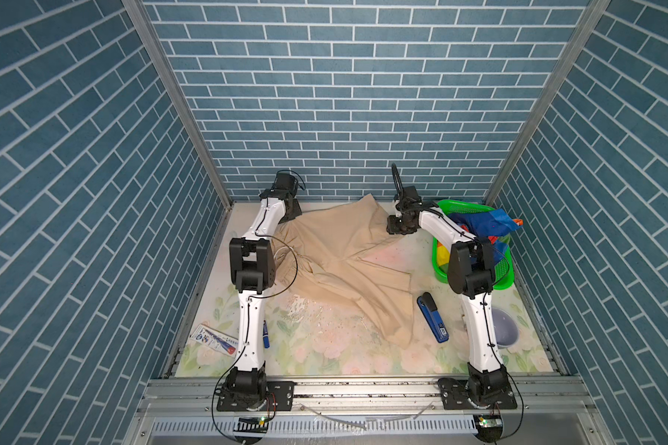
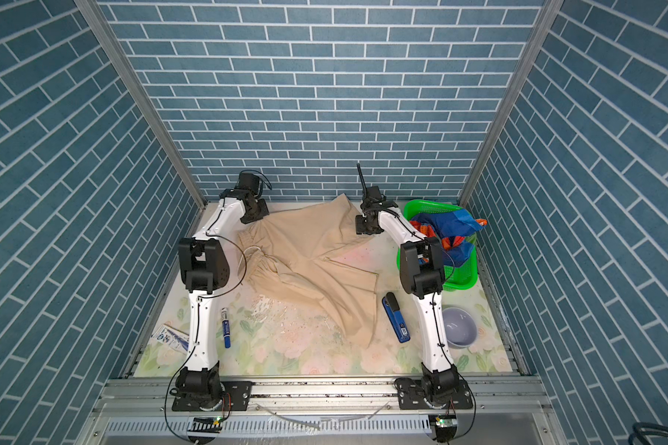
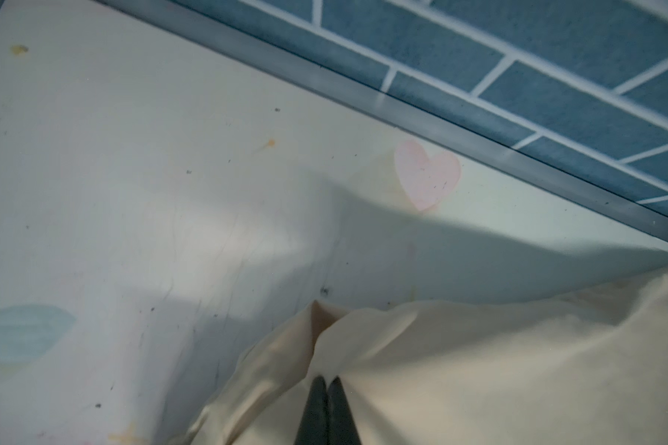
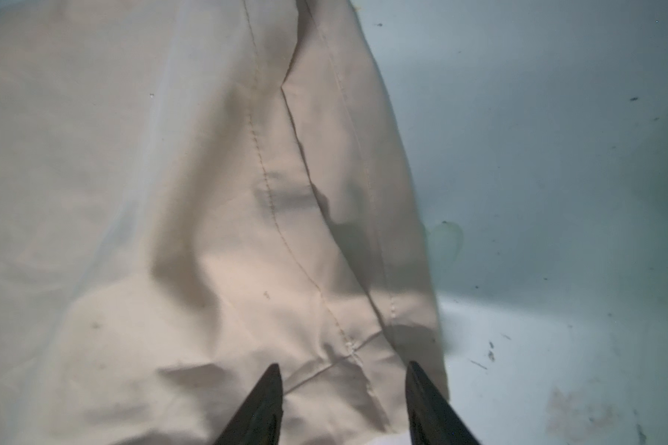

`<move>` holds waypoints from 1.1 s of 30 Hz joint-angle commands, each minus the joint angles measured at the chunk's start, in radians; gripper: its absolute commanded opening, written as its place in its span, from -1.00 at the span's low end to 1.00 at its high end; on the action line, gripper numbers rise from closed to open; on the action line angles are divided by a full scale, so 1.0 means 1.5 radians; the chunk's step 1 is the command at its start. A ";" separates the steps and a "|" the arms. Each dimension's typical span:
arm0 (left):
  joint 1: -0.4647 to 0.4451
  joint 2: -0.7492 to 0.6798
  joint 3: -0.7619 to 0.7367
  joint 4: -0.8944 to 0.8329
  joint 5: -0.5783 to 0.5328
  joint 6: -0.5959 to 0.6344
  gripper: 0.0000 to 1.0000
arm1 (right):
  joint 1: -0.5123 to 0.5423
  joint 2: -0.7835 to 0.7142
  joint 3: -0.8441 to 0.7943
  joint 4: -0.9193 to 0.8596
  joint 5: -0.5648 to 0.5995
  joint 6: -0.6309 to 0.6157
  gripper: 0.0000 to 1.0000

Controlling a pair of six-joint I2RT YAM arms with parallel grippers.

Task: Fold and stack the shorts

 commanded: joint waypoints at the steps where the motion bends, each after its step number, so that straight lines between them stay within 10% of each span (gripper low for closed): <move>1: -0.001 0.040 0.104 -0.115 -0.010 0.034 -0.81 | -0.010 -0.011 -0.013 -0.006 0.007 0.026 0.02; 12: -0.028 -0.257 -0.315 0.043 -0.034 -0.004 0.17 | -0.010 0.014 -0.022 -0.010 -0.043 0.061 -0.20; 18: -0.029 -0.355 -0.540 0.137 -0.009 -0.040 0.03 | -0.010 0.029 -0.026 -0.025 -0.056 0.069 -0.20; 33: -0.021 -0.295 -0.606 0.162 -0.013 -0.056 -0.16 | -0.011 0.005 -0.105 -0.009 -0.008 0.064 -0.22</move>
